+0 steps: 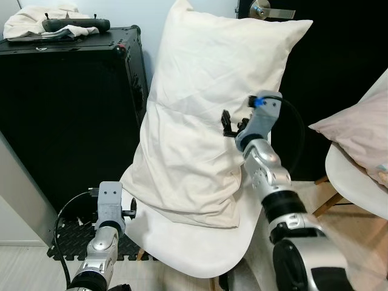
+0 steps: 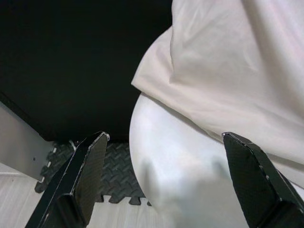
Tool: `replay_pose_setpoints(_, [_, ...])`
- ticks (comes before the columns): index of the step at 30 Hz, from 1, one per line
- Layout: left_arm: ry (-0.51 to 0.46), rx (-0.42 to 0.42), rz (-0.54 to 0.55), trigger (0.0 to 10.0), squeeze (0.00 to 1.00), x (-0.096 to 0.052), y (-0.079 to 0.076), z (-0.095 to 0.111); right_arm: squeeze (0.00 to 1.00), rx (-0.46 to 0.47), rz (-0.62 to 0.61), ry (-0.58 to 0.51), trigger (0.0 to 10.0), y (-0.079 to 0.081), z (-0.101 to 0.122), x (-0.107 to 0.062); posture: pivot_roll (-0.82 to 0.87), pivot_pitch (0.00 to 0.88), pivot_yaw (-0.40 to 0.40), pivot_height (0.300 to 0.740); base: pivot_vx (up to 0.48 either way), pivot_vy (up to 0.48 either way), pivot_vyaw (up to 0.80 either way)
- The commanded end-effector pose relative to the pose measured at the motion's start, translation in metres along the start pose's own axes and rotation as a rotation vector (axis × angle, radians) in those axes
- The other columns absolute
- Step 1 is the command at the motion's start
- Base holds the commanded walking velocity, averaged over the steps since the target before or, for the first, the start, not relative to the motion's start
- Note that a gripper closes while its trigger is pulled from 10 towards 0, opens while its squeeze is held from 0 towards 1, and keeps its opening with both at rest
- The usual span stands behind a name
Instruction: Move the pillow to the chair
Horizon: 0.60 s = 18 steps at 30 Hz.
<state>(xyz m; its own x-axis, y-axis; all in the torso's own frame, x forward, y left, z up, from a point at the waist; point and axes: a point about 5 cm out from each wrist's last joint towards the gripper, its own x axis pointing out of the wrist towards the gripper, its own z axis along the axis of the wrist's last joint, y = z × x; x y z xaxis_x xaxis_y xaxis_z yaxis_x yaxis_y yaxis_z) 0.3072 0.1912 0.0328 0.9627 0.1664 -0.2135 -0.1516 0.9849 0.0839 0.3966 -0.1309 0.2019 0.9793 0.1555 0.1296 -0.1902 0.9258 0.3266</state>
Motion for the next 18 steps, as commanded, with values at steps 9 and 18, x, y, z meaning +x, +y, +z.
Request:
replay_pose_setpoints(9, [0.053, -0.016, 0.0, 10.0, 0.0, -0.001, 0.0, -0.007, 0.0, 0.098, -0.001, 0.005, 10.0, -0.016, -0.008, -0.009, -0.2, 0.005, 0.03, 0.59, 0.0, 0.0, 0.0])
replay_pose_setpoints(18, [0.058, -0.019, -0.008, 10.0, 0.0, 0.0, -0.001, -0.007, 0.0, 0.112, 0.019, 0.007, 10.0, -0.018, -0.01, -0.011, -0.2, 0.004, 0.033, 0.63, -0.206, 0.0, 0.0])
